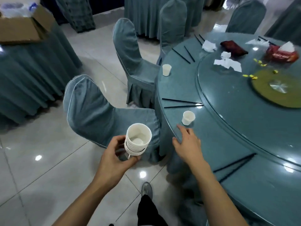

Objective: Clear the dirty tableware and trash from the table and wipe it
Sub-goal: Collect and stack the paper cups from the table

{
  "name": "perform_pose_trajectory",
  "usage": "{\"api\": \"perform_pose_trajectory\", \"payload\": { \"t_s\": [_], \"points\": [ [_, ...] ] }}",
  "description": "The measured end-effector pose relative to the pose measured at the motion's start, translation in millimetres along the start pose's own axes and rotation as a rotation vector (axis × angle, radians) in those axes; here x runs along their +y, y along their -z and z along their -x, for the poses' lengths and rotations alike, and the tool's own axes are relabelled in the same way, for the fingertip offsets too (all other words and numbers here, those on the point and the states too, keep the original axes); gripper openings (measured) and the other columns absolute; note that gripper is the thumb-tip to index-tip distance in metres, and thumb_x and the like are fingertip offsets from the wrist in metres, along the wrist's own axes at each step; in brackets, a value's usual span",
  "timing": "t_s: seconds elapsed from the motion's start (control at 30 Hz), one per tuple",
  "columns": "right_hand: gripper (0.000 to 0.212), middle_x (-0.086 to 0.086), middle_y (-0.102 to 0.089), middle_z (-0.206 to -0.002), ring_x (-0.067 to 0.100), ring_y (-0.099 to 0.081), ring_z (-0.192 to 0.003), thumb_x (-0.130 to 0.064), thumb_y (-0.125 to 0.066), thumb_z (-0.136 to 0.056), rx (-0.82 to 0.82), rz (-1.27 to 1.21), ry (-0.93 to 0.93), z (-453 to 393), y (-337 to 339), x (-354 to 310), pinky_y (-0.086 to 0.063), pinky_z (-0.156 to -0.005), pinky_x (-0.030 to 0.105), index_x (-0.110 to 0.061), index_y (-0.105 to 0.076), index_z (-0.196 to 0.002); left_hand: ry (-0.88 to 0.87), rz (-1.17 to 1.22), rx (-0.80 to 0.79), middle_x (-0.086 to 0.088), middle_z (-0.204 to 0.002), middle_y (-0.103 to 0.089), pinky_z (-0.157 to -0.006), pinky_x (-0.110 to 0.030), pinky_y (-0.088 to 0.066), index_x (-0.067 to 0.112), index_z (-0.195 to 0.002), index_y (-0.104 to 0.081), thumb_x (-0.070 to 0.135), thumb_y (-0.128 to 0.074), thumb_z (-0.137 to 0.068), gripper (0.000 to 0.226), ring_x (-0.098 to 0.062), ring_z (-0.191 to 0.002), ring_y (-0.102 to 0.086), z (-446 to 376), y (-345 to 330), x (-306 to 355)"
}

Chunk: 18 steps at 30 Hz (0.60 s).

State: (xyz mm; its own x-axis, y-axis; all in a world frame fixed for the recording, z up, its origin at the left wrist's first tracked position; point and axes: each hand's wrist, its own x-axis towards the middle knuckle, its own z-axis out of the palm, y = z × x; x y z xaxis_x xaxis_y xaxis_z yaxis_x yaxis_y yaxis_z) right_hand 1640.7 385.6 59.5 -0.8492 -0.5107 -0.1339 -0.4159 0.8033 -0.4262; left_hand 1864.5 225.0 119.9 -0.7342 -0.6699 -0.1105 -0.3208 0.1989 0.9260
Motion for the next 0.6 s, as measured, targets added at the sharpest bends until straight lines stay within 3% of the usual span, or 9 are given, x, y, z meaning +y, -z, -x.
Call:
{"api": "perform_pose_trajectory", "payload": {
  "t_s": [0.2, 0.33, 0.47, 0.6],
  "points": [
    [0.061, 0.015, -0.046, -0.139, 0.038, -0.049, -0.122, -0.033, -0.061, -0.088, 0.025, 0.064, -0.157, -128.6, -0.5, 24.1, -0.038, -0.102, 0.049, -0.021, -0.043, -0.145, 0.051, -0.056, -0.046, 0.021, -0.117, -0.068, -0.092, -0.029, -0.053, 0.04, -0.116, -0.057, 0.026, -0.094, -0.067, 0.064, -0.004, -0.108, -0.065, -84.9, -7.5, -0.3],
    [0.081, 0.014, -0.039, -0.144, 0.039, -0.043, -0.131, -0.043, -0.071, -0.082, -0.114, 0.106, -0.306, -177.2, -11.1, 49.7, -0.034, -0.107, 0.05, -0.024, -0.032, -0.151, 0.065, -0.078, -0.067, 0.017, -0.118, -0.069, -0.096, -0.037, -0.055, 0.037, -0.118, -0.058, 0.025, -0.094, -0.068, 0.063, -0.008, -0.109, -0.066, -118.8, -10.2, -5.9],
    [0.071, 0.014, -0.048, -0.134, 0.039, -0.051, -0.122, -0.042, -0.072, -0.081, -0.135, 0.13, -0.339, -193.9, -29.2, 70.4, -0.039, -0.103, 0.049, -0.022, -0.043, -0.142, 0.073, -0.089, -0.086, 0.016, -0.119, -0.068, -0.097, -0.038, -0.054, 0.033, -0.12, -0.057, 0.024, -0.093, -0.069, 0.063, -0.008, -0.109, -0.066, -146.5, -5.3, -9.3],
    [0.066, 0.016, -0.053, -0.125, 0.041, -0.056, -0.113, -0.043, -0.075, -0.075, -0.067, 0.048, -0.357, -199.1, -30.2, 61.7, -0.044, -0.099, 0.05, -0.022, -0.051, -0.133, 0.079, -0.077, -0.074, 0.016, -0.119, -0.068, -0.099, -0.038, -0.053, 0.035, -0.12, -0.057, 0.04, -0.091, -0.065, 0.065, -0.007, -0.111, -0.064, -168.2, 7.7, -15.4]
  ]
}}
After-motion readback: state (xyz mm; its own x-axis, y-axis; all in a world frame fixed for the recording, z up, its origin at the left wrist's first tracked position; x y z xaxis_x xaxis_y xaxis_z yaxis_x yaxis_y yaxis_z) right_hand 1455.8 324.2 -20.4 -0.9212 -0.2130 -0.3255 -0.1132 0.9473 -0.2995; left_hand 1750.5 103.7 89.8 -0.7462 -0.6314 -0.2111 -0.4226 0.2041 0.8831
